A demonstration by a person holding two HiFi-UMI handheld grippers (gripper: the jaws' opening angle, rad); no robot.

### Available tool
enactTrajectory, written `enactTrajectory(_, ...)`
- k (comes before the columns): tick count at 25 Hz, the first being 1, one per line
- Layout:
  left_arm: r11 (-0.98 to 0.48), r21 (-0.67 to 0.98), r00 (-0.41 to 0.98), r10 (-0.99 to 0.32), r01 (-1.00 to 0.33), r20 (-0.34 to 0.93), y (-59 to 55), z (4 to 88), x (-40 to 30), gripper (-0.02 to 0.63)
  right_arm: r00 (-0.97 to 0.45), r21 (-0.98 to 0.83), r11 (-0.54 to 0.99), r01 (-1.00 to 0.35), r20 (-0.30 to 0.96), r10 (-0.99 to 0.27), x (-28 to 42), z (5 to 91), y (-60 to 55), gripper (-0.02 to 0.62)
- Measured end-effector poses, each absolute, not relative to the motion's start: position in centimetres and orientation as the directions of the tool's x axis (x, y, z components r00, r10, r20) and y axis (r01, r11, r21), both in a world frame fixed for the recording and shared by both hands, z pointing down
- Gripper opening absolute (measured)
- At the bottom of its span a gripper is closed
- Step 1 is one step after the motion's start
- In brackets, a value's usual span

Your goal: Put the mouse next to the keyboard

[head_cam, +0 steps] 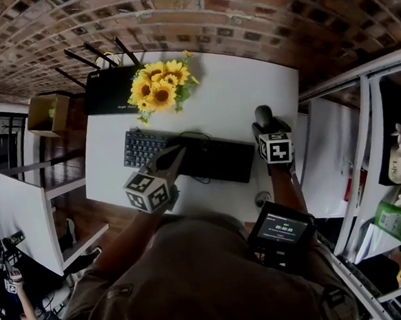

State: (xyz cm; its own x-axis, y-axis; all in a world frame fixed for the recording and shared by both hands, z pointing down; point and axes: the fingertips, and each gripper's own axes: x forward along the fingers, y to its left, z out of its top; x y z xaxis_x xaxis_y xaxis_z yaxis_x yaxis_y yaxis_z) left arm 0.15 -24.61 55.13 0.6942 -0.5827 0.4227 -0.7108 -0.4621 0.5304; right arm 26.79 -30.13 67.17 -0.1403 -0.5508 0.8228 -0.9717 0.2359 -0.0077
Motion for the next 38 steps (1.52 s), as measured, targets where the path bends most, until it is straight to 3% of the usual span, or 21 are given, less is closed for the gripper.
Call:
enactTrajectory(5, -0.462, 0.53, 0.693, -0.586, -0.711, 0.419, -24.4, 54.9, 0.1, -0.003, -0.16, -0.034, 0.228, -0.973, 0.813, -0.56, 26.8, 67.0, -30.4, 0.358)
enactTrajectory(10, -0.467, 0.531, 0.698, -0.583, -0.707, 0.416, -24.2, 54.9, 0.2, -0.003, -0.156, -0.038, 0.22, -0.975, 0.821, -0.55, 26.8, 66.9, -30.1, 0.313)
enactTrajectory(38, -0.634, 0.549, 0.839, -0.404, -0.545, 0.366, -19.7, 54.0, 3.9, -0.003, -0.069, -0.078, 0.006, -0.997, 0.844, -0.531, 27.2, 66.5, -14.8, 0.308)
